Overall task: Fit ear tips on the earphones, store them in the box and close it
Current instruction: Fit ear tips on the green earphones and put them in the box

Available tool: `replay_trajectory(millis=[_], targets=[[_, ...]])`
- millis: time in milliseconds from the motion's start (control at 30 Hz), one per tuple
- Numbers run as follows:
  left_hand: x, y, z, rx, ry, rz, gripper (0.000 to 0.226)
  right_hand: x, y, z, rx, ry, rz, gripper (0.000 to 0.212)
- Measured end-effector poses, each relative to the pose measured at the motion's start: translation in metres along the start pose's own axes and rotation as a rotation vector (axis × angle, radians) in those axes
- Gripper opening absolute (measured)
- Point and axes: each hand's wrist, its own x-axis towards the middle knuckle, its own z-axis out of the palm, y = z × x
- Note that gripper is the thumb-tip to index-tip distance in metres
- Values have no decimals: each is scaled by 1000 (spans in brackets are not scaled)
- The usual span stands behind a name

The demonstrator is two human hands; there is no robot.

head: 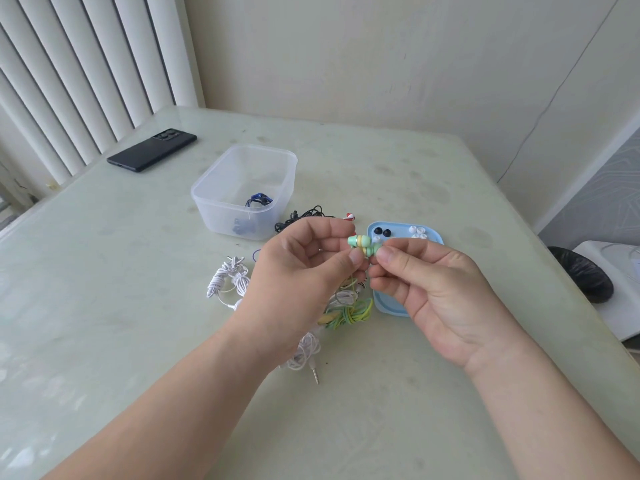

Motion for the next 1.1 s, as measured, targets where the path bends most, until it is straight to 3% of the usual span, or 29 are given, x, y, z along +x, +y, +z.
replay_trajectory(millis=[300,700,933,1100], targets=[[-2,0,1,0,19,30,19,0,6,4,-51,-28,-93,7],[-2,-3,2,-14,58,31,18,-1,15,12,-57,62,-173,15],[0,-4,0,6,129,17,21,-8,17,12,-280,138,-353,13],[0,-3,1,-15,134,18,21,-6,15,10,-255,158,-330,15]])
